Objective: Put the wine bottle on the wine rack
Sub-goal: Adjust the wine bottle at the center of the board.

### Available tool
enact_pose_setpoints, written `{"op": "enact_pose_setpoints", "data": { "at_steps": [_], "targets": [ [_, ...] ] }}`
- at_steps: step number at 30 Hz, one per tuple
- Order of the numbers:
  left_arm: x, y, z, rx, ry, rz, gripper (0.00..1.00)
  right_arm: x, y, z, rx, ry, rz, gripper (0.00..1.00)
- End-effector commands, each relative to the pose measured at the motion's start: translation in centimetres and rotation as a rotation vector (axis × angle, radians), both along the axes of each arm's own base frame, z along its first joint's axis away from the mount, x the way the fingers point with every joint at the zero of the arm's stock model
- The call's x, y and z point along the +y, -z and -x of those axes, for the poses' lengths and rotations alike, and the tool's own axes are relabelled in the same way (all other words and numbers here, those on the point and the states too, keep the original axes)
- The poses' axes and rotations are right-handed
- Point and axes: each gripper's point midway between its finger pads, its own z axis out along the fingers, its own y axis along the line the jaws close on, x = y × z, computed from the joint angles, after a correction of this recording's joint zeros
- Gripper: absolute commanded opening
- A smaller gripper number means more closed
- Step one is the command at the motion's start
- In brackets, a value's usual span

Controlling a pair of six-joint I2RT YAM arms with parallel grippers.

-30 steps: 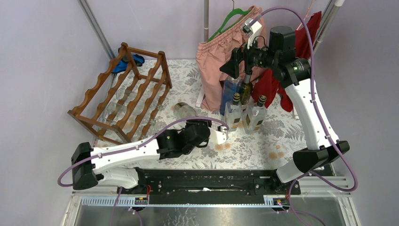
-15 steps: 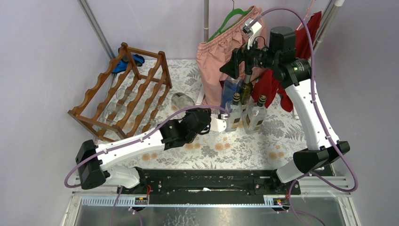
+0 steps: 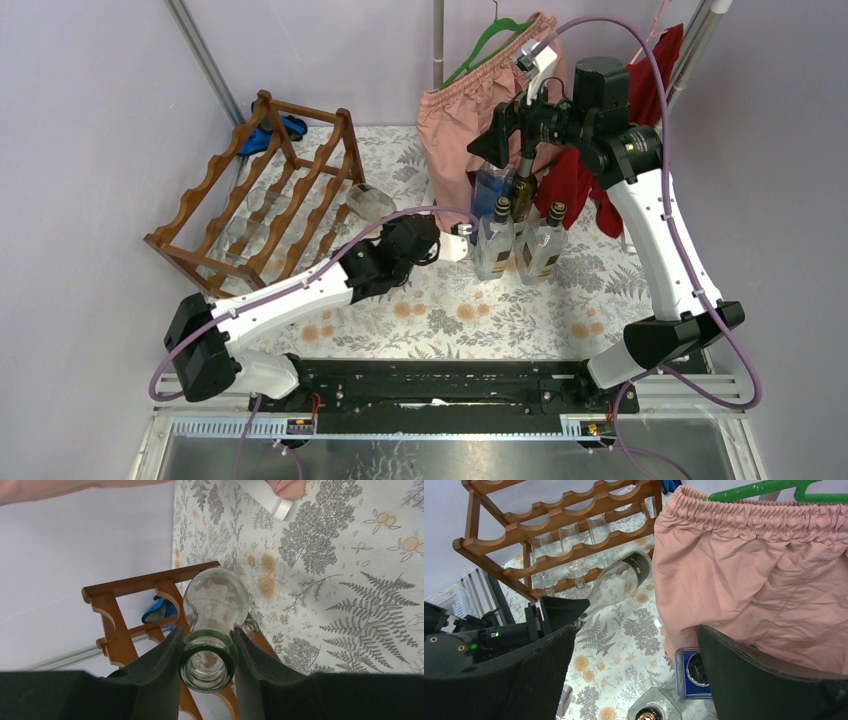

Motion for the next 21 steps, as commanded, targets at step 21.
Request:
{"op": "enact_pose_setpoints", "data": {
  "at_steps": [21],
  "targets": [
    [2.2, -4.2, -3.3, -0.138, -0.147, 0.033, 0.0, -0.5, -2.3, 1.1, -0.073, -0.005, -0.031, 1.0]
  ]
}}
